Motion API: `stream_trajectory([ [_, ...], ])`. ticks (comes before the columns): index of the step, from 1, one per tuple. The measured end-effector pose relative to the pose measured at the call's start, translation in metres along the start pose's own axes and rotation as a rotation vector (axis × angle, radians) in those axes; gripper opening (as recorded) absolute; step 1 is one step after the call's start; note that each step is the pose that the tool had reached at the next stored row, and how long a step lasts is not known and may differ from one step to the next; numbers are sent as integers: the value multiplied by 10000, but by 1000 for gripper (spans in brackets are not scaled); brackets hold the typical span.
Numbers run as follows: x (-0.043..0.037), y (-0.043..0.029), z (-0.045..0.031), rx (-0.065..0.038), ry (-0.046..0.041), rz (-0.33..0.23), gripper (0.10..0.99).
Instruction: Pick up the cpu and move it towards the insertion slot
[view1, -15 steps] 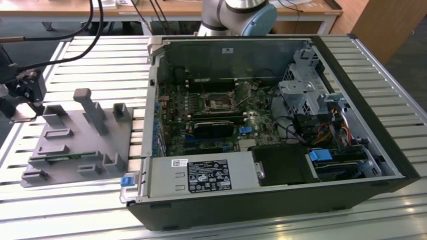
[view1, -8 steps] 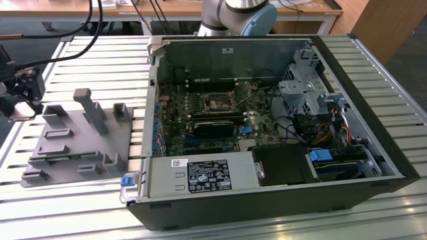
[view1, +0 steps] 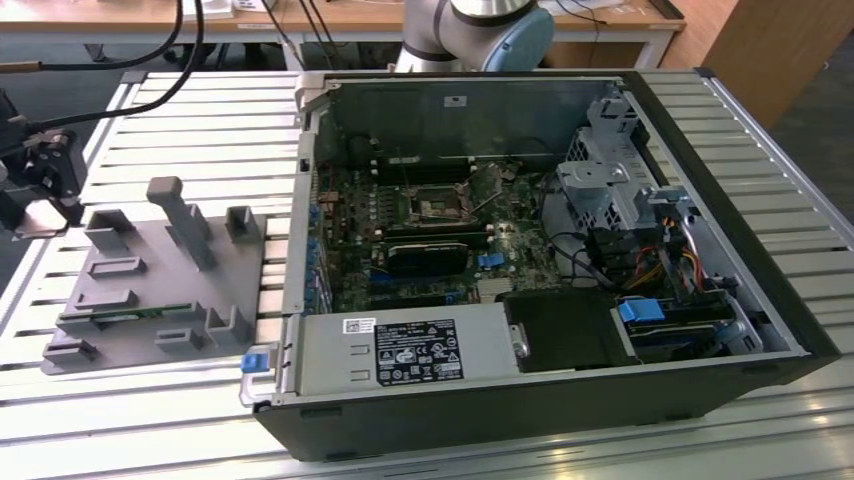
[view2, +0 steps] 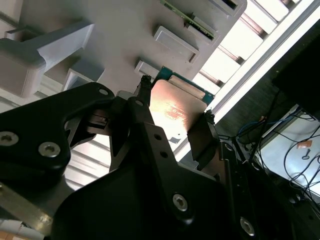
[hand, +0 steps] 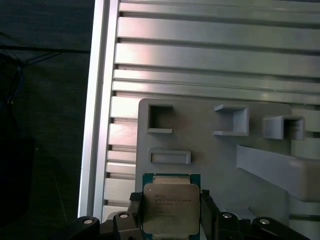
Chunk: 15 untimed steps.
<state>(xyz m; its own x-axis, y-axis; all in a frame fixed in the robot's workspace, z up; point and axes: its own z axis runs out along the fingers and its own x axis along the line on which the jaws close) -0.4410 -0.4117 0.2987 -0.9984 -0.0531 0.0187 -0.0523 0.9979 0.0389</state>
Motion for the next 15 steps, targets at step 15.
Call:
stream_trajectory([
  [15,3,6,-144,0,-1,0,541],
])
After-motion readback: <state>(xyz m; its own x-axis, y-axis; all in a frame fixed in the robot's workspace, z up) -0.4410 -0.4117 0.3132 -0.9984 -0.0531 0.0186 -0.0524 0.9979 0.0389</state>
